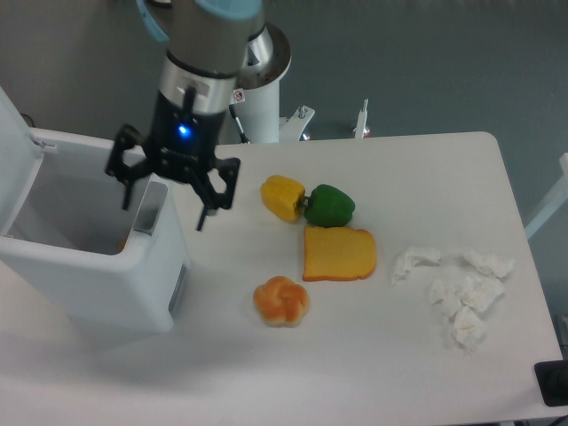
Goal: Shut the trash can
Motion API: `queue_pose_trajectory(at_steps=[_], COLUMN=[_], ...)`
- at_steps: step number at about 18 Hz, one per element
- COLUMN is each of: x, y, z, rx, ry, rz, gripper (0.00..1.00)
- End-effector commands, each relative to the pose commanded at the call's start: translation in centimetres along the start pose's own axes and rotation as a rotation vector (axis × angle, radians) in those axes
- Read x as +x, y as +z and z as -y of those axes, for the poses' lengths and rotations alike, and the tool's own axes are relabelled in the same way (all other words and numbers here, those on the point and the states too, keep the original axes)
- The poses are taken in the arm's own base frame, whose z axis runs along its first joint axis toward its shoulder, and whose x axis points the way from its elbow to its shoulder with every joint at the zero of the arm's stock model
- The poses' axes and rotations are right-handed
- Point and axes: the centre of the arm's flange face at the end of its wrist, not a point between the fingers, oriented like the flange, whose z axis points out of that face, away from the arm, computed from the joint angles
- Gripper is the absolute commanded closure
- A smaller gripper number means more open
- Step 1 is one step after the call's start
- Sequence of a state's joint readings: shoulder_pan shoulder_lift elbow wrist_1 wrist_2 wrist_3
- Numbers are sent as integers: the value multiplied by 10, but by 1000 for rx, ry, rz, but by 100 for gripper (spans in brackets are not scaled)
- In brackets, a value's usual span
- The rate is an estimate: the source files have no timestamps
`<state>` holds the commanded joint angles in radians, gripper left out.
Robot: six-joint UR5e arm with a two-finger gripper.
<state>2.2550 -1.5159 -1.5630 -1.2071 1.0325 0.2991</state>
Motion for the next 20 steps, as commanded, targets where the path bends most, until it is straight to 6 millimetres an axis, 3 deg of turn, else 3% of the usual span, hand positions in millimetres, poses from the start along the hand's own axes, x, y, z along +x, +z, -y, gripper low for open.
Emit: queue_pose_trajectory(at_steps=[4,9,12,15,20], x=[64,114,128,139,139], y=[-21,-34,-50,-53,-25], z=[-17,-29,-33,-33,-31], rx=[24,36,64,67,20], ry=[43,24,17,9,7], rz=[-76,-149,-182,-199,-210], gripper=[0,0,0,0,0])
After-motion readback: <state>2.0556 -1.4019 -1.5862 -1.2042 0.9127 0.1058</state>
